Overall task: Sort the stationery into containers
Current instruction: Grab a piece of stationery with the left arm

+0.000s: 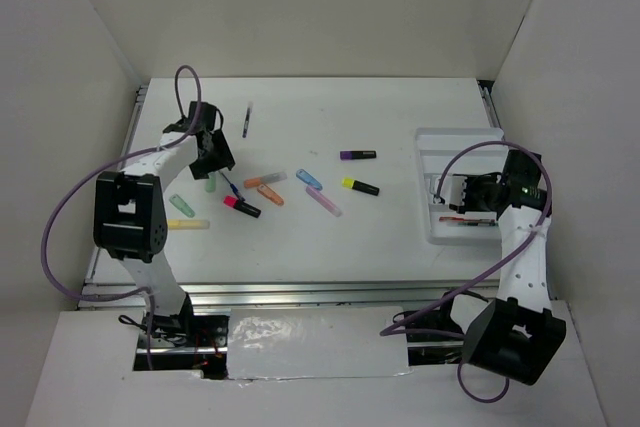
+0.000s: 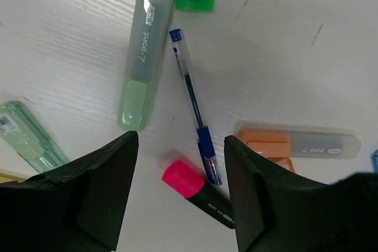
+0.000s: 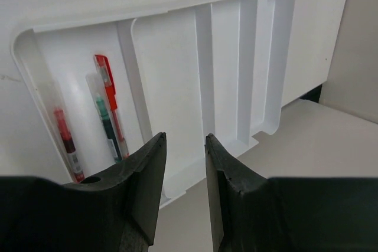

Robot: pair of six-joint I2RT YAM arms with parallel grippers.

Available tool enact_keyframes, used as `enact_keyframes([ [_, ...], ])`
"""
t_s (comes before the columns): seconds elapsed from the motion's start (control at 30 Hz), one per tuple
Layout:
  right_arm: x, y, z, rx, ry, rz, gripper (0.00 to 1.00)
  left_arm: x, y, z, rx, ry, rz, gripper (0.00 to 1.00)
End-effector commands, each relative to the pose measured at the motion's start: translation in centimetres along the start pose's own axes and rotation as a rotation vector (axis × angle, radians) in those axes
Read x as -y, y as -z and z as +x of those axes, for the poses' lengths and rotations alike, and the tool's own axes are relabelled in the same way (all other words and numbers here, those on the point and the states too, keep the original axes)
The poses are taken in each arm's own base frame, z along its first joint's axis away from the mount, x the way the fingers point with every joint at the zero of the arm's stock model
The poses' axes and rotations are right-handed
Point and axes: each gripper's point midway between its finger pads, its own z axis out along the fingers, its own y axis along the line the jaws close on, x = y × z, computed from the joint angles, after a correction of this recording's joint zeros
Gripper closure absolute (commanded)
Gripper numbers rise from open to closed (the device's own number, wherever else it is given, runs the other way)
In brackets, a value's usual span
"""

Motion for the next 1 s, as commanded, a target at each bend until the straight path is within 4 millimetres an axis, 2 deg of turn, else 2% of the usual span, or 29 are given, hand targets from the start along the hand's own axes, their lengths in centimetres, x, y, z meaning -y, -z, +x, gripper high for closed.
enact_keyframes([
  [0.0, 0.1, 0.4, -1.6, 0.051, -0.075, 0.0, 0.6, 1.5, -0.5, -0.4, -0.009, 0.031, 0.02, 0.29],
  [0.3, -0.4, 0.1, -1.9, 0.056, -0.08, -0.014, 0.6, 3.7, -3.3, 1.4, -0.093, 0.009, 0.037, 0.34],
  [0.63, 0.1, 0.2, -2.5, 0.07, -0.092, -0.011, 0.6, 3.1, -5.7, 3.6, -0.152, 0.009, -0.001, 0.49],
  [0.77, 0.0, 0.2, -2.6, 0.068, -0.084, -0.011, 0.6, 2.9, -5.9, 3.3, -0.157, 0.01, -0.011, 0.6],
  [0.97, -0.1, 0.2, -3.2, 0.081, -0.077, -0.005, 0.6, 4.4, -3.7, 1.2, -0.111, 0.016, 0.081, 0.8],
])
